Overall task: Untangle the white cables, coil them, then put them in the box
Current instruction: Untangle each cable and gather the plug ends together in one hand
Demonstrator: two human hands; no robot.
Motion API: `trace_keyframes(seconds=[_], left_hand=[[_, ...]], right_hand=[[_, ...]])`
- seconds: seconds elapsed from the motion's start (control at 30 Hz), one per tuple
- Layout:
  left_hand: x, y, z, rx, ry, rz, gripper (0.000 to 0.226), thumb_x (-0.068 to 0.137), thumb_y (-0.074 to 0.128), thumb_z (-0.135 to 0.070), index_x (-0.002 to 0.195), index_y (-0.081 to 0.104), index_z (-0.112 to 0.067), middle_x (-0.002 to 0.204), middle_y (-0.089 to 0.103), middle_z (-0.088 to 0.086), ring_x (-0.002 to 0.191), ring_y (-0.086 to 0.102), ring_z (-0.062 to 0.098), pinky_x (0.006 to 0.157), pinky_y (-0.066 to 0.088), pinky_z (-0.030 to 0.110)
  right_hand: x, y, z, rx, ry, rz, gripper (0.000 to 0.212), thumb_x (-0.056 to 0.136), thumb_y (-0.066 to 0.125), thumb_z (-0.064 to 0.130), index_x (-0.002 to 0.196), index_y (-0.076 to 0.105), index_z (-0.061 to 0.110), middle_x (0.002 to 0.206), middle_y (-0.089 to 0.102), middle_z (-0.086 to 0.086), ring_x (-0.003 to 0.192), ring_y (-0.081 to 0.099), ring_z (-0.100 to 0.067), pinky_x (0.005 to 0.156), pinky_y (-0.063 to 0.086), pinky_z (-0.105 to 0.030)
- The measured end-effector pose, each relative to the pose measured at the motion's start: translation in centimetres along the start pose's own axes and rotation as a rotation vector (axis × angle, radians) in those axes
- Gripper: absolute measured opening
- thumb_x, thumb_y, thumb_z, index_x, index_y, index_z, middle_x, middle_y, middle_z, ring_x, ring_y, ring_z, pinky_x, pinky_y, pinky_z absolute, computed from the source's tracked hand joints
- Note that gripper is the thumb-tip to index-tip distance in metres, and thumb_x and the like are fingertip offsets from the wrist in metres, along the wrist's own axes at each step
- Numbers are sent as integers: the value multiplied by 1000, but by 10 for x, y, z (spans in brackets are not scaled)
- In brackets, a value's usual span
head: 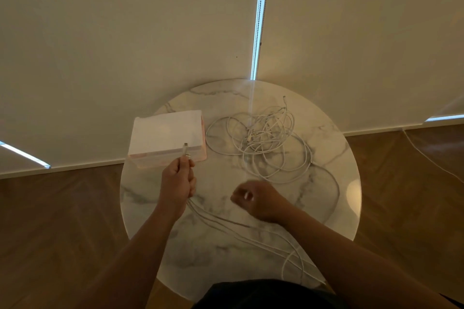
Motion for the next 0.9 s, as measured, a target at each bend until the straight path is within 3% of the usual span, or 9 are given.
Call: trace_keyframes(seconds=[0.07, 0.13, 0.23, 0.4, 0.53, 0.7, 0.83, 0.9], left_hand=[[-9, 15, -4, 41, 26, 72, 32, 107, 34, -23, 83, 49, -9, 51, 27, -4, 37, 22, 9, 37, 20, 18], [-17, 29, -4, 92, 41, 133, 31, 106, 34, -22, 85, 50, -6, 51, 29, -3, 39, 23, 10, 38, 20, 20], [-27, 41, -4, 133, 59, 189, 32, 106, 33, -21, 87, 50, -3, 48, 34, -4, 40, 25, 11, 40, 22, 23], [-33, 45, -4, 133, 69, 215, 35, 107, 32, -20, 91, 52, 4, 50, 36, 1, 38, 27, 12, 40, 24, 23], [-35, 49, 2, 80, 23, 256, 35, 107, 31, -19, 89, 54, 2, 53, 30, 3, 41, 21, 13, 43, 18, 24], [-34, 53, 5, 51, 9, 283, 34, 107, 31, -18, 85, 51, -3, 51, 30, -2, 42, 20, 11, 43, 18, 21], [-28, 46, 3, 54, 38, 198, 33, 107, 32, -20, 80, 47, -8, 52, 30, -5, 40, 22, 9, 39, 21, 20], [-21, 35, 2, -11, 33, 117, 33, 107, 32, -21, 78, 45, -11, 52, 29, -5, 40, 21, 8, 37, 18, 19]], right_hand=[[14, -36, 19, 142, -18, -246, 21, 89, 66, 30, 83, 75, 12, 66, 63, 11, 57, 53, 0, 61, 39, -17], [27, -56, 36, 248, -7, -332, 21, 87, 69, 31, 80, 76, 14, 58, 60, 16, 54, 54, 3, 55, 35, -10], [40, -62, 54, 294, -8, -311, 22, 83, 72, 38, 79, 78, 18, 66, 69, 10, 56, 57, 1, 53, 38, -10], [46, -58, 47, 342, 47, -303, 17, 81, 75, 33, 78, 78, 16, 67, 71, 4, 56, 60, -5, 55, 44, -18], [47, -65, 43, 345, 82, -334, 17, 81, 75, 31, 79, 78, 14, 69, 71, 0, 63, 65, -18, 62, 54, -35], [42, -68, 41, 404, 108, -356, 18, 84, 72, 30, 80, 77, 12, 69, 70, -2, 62, 63, -17, 64, 53, -33], [32, -63, 28, 541, 152, -418, 28, 94, 59, 32, 81, 72, 11, 72, 69, -4, 60, 61, -15, 62, 51, -34], [22, -35, 16, 552, 187, -330, 26, 95, 56, 27, 83, 70, 9, 74, 71, -6, 61, 64, -15, 65, 54, -39]])
Point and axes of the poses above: each hand's wrist, its own x-axis towards the middle knuckle, its own y-axis out of the palm, z = x × y, the point moved 10 cm from there along x, towards the middle knuckle
